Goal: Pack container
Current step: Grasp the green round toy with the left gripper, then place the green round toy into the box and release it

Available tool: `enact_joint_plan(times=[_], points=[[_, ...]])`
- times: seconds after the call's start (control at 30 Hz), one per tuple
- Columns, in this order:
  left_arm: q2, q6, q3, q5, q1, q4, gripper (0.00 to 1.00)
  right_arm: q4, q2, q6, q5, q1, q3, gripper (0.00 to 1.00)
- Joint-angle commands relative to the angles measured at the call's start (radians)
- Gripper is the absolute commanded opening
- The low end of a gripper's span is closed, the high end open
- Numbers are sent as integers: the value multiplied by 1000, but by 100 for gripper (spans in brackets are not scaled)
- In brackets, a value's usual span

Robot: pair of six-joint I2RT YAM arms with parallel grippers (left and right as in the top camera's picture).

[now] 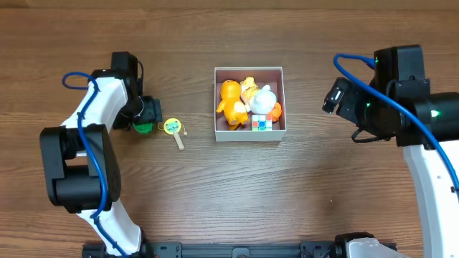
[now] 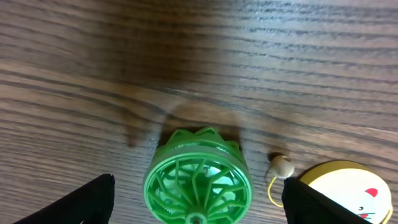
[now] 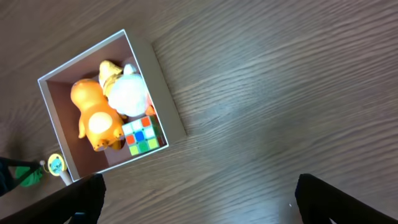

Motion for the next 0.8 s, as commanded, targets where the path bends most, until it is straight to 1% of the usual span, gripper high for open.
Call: enact_joint_plan(times=[0.0,0.37,0.4,0.5,0.67,0.7,0.77], points=[[15,11,-12,-34,0,5,82,-5,-10,1,16,-1,15,100],[30,11,-37,-39,0,42,80,-11,-10,1,16,-1,15,100],[30,9,-37,-39,0,45,77,-11,-10,1,16,-1,15,100],[30,3,-38,-39,0,41,62,-11,-10,1,16,-1,15,100],[30,-1,-69,-39,0,51,64,-11,-10,1,16,-1,15,100],[30,-1,-72,-39,0,50,63,-11,-10,1,16,-1,15,100],[29,-1,-71,-39,0,52,55,-11,-10,1,16,-1,15,100]])
